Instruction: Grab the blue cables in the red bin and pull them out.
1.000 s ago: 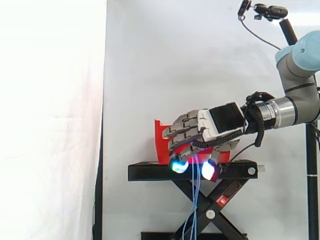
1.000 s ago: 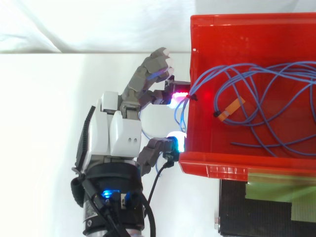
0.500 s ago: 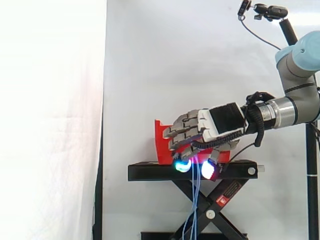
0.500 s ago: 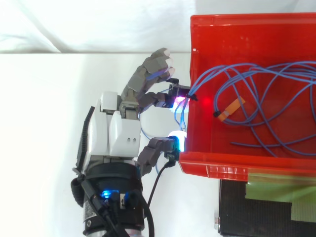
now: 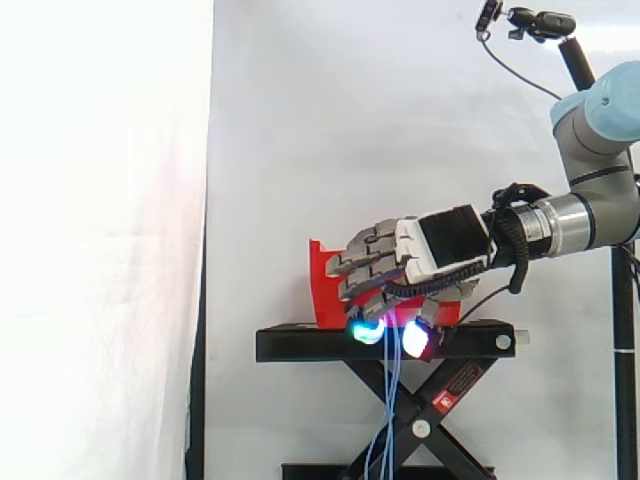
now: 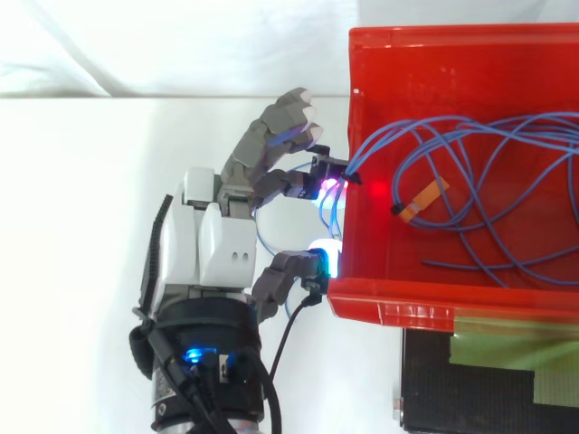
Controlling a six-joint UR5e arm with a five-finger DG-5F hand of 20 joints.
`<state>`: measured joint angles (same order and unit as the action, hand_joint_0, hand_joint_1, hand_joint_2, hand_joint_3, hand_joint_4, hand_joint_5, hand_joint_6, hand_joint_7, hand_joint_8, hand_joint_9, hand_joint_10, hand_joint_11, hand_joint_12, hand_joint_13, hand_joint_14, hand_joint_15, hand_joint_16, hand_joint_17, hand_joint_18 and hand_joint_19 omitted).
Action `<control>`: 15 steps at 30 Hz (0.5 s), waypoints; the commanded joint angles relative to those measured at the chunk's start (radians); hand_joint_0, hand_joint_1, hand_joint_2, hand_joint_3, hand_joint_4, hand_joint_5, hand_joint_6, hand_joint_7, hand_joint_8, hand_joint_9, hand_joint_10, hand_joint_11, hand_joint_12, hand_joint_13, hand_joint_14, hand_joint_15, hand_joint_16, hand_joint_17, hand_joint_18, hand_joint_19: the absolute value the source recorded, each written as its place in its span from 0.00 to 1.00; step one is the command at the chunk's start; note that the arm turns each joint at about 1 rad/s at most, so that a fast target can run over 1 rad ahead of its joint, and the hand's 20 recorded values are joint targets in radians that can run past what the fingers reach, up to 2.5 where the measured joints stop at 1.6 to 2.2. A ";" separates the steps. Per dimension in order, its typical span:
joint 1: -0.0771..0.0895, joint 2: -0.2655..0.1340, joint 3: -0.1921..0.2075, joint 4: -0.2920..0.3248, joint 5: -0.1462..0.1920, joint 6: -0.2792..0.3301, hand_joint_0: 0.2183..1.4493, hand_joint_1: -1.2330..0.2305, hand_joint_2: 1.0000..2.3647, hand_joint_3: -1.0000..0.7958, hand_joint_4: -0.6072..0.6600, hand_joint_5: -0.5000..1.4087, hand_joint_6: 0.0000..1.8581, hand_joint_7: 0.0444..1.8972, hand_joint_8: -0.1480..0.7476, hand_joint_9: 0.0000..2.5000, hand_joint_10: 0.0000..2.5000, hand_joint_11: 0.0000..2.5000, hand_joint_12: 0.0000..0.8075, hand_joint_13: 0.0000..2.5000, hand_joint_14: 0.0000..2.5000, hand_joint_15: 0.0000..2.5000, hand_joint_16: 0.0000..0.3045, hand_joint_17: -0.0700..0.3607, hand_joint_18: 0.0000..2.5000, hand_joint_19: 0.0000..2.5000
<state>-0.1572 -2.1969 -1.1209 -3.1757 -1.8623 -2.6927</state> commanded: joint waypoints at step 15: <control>0.002 0.000 0.000 0.006 0.000 0.000 0.46 0.20 0.00 0.00 0.54 0.74 0.00 0.38 0.41 0.28 0.01 0.20 0.38 0.21 0.01 0.15 0.14 0.38 0.21 0.24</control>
<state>-0.1546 -2.1970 -1.1205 -3.1724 -1.8622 -2.6929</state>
